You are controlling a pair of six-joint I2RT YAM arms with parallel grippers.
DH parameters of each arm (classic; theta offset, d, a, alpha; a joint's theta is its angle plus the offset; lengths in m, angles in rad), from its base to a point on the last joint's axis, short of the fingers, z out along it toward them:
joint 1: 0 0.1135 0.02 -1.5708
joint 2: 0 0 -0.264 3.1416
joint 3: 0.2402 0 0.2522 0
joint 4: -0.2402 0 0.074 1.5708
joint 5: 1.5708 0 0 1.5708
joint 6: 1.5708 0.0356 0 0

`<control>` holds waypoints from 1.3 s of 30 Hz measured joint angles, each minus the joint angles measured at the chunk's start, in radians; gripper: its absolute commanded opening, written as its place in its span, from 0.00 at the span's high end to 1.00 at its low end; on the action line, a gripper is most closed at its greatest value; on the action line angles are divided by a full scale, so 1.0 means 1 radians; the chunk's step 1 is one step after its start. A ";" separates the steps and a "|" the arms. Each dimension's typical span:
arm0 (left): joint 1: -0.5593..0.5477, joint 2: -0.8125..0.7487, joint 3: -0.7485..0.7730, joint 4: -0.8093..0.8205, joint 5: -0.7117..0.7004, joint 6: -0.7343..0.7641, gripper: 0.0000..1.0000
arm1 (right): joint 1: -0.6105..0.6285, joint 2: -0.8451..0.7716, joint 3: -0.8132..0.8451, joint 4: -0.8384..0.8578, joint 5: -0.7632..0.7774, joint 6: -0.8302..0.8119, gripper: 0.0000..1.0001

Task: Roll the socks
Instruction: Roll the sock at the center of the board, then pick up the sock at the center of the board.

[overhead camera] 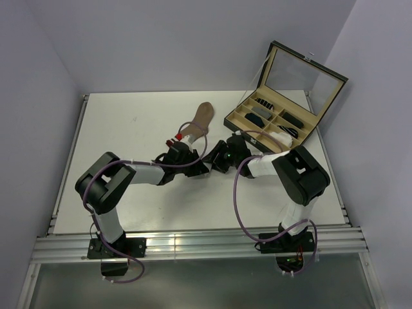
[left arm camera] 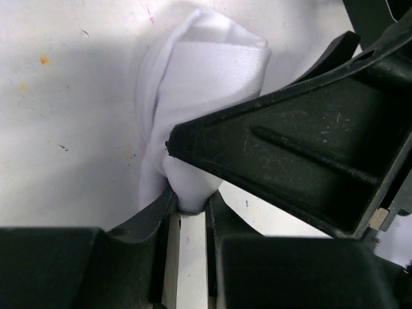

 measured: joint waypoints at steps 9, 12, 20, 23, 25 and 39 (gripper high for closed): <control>0.031 0.035 -0.055 0.129 0.124 -0.079 1.00 | 0.003 0.036 0.032 -0.005 -0.019 -0.040 0.75; 0.034 0.044 -0.066 0.145 0.160 -0.093 0.98 | 0.003 0.049 0.042 -0.005 -0.031 -0.053 1.00; 0.025 0.044 -0.082 0.136 0.241 -0.116 0.51 | 0.018 0.049 0.103 -0.087 -0.034 -0.169 1.00; 0.023 0.000 -0.084 0.102 0.228 -0.107 0.37 | 0.019 0.026 0.132 -0.165 -0.008 -0.252 1.00; 0.022 -0.045 -0.094 0.053 0.203 -0.095 0.32 | 0.019 0.007 0.164 -0.233 0.022 -0.322 1.00; 0.166 -0.544 -0.091 -0.434 -0.152 -0.019 0.07 | -0.001 -0.036 0.489 -0.692 0.151 -0.821 1.00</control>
